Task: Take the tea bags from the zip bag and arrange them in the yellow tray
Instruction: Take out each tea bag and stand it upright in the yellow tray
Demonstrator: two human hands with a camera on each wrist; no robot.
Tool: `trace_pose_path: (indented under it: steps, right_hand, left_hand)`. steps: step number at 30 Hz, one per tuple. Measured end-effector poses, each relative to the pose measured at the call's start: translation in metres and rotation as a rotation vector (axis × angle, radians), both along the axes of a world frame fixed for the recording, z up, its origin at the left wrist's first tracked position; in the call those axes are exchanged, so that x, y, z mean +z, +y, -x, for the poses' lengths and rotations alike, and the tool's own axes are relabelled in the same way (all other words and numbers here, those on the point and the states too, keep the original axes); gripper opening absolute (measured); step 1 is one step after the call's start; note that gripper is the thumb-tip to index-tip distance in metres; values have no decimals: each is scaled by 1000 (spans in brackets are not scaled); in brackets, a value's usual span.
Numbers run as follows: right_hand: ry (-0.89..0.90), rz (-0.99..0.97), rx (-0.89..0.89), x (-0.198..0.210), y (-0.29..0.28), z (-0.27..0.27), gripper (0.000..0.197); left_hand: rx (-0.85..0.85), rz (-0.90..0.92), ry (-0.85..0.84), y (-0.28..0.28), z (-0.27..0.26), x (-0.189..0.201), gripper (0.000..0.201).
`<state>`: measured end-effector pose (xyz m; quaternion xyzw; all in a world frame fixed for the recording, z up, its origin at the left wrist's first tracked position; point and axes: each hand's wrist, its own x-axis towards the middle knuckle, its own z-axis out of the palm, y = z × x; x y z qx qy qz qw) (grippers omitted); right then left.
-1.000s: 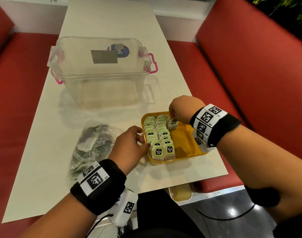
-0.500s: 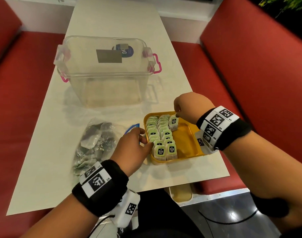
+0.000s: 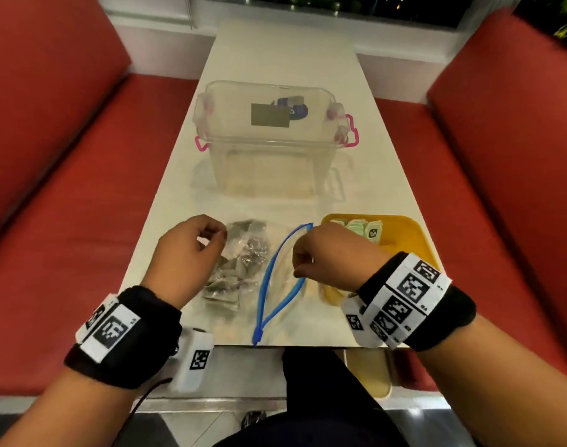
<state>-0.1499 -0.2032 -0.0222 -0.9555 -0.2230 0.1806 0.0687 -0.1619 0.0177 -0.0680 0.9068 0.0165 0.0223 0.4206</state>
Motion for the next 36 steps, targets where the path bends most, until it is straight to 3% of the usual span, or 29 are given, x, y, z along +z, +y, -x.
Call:
trace_pose_path:
  steps: [3, 8, 17, 22, 27, 31, 36]
  right_hand:
    - [44, 9, 42, -20, 21, 5, 20]
    - [-38, -69, 50, -38, 40, 5, 34]
    - [74, -49, -7, -55, 71, -2, 15]
    - [54, 117, 147, -72, 85, -10, 22]
    - [3, 143, 117, -72, 91, -11, 15]
    - [-31, 241, 128, -77, 92, -8, 26]
    - [-4, 126, 38, -87, 92, -10, 20]
  left_hand:
    - [19, -95, 87, 25, 12, -23, 11]
    - [-19, -66, 287, 28, 28, -51, 29]
    - [-21, 40, 277, 29, 29, -56, 34]
    - [39, 148, 246, 32, 24, -60, 29]
    - [117, 178, 226, 36, 25, -68, 6]
    - [121, 235, 280, 34, 30, -67, 12]
    - [71, 320, 203, 31, 30, -59, 12]
